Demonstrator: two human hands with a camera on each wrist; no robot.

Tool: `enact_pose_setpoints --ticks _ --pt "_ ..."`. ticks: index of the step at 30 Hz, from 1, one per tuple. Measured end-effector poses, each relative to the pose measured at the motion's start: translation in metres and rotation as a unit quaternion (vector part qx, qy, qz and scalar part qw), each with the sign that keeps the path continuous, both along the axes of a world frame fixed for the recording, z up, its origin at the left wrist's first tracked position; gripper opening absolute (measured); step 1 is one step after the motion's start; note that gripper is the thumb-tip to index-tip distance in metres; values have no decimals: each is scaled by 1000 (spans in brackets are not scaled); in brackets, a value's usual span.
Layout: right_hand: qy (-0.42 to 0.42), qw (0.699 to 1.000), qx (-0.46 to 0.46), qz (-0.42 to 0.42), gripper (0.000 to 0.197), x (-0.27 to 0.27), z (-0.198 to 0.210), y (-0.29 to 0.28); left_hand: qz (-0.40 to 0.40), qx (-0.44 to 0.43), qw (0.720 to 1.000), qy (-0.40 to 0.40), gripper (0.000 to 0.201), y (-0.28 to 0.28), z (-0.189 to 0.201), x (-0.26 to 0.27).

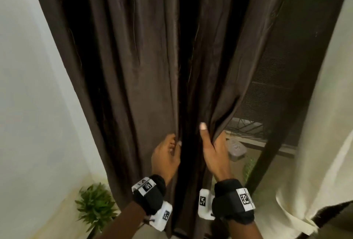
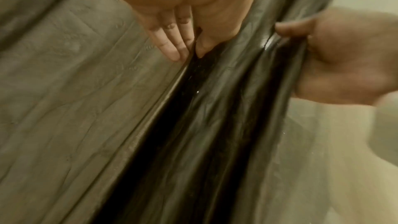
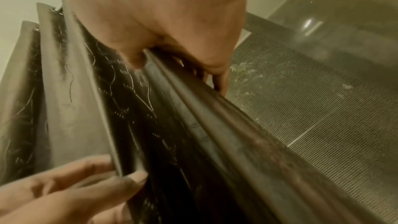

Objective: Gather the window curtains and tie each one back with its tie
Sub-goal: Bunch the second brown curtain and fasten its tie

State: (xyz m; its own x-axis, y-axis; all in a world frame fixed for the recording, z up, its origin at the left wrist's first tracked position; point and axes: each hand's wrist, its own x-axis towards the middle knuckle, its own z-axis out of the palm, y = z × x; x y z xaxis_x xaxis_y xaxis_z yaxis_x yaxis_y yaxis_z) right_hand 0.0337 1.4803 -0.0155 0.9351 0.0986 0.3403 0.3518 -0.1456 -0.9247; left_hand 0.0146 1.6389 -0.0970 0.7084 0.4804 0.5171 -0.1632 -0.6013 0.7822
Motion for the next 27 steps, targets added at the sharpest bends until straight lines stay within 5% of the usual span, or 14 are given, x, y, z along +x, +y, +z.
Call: enact_pose_setpoints --ticks 4,7,9,11,14,17,20,27 --pt "-31 997 -66 3 101 14 3 37 -93 106 990 -16 18 4 12 -18" --pt "-16 997 -65 -24 59 34 -9 42 -52 172 973 -142 15 16 34 -26" --pt "3 999 -35 -21 46 42 -13 44 45 117 979 -164 29 38 45 -18" --pt "7 1000 -8 -4 59 46 -10 46 123 -13 985 -119 66 62 53 -1" --pt "18 1000 16 12 70 49 -5 49 139 -145 976 -78 105 91 54 26" --pt "30 999 38 7 61 52 -5 51 99 -176 978 -62 52 102 50 39" --pt "29 999 15 5 77 58 -8 59 88 -67 990 -84 13 90 43 32" --pt "-29 999 -29 32 75 44 0 116 -118 86 986 -78 27 75 49 3"
